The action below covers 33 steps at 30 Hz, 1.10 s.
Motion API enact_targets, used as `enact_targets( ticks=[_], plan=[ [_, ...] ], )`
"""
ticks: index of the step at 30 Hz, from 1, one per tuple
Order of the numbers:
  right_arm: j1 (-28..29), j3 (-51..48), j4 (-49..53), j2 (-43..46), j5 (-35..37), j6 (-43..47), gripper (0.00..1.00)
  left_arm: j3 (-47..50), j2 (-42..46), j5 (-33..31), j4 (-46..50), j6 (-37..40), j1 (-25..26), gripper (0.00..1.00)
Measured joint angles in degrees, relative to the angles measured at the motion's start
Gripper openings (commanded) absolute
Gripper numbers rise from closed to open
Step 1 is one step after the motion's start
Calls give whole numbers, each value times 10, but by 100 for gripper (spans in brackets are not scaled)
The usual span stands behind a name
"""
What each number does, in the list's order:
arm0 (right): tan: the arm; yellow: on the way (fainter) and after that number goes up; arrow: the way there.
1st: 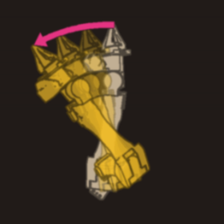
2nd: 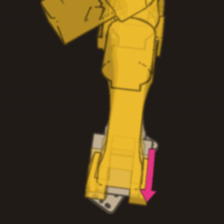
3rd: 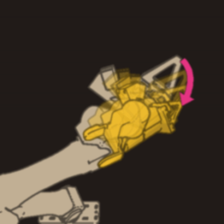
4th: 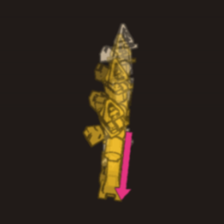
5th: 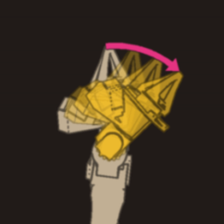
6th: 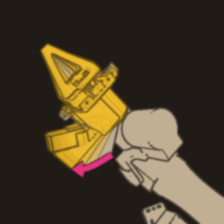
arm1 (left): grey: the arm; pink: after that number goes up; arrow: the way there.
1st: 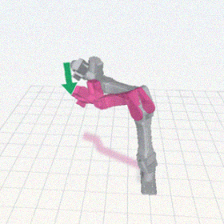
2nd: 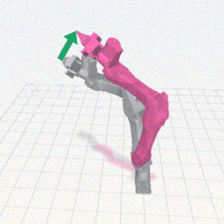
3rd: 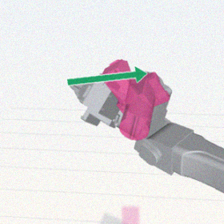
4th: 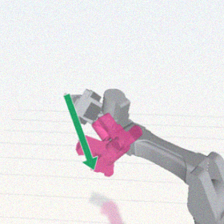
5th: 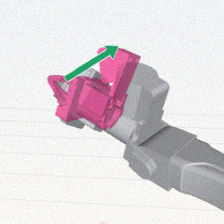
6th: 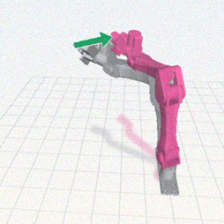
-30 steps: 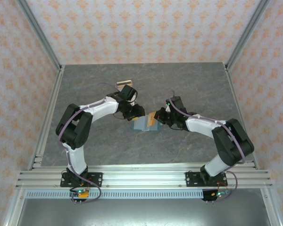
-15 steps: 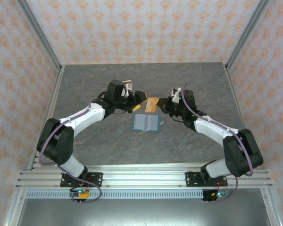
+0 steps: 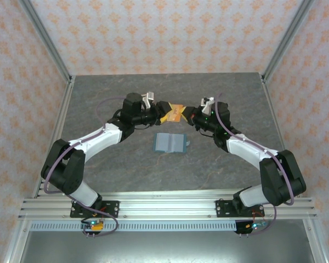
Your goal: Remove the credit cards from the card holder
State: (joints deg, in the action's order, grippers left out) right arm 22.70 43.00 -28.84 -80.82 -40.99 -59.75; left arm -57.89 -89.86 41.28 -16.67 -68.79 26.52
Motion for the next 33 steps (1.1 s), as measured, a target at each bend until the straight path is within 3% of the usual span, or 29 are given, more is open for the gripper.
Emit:
enact_targets(
  ticks=[5,17,22,27,30,33],
  plan=[
    [-5,0,-6,0,1,-3,2,1,0,0,-8,-4,0,24],
    [-6,0,-9,-7,0,-7,2,1,-1,6,-17,-9,0,21],
    [-7,0,-12,-10,1,-12,3,1,-2,8,-17,-8,0,15],
    [-7,0,-13,-12,0,-13,3,-2,-5,9,-7,0,0,1],
    [-7,0,-11,-13,0,-13,9,-8,-5,9,8,9,0,0],
    [-6,3,9,-13,0,2,31,-21,-5,9,38,31,0,0]
  ],
)
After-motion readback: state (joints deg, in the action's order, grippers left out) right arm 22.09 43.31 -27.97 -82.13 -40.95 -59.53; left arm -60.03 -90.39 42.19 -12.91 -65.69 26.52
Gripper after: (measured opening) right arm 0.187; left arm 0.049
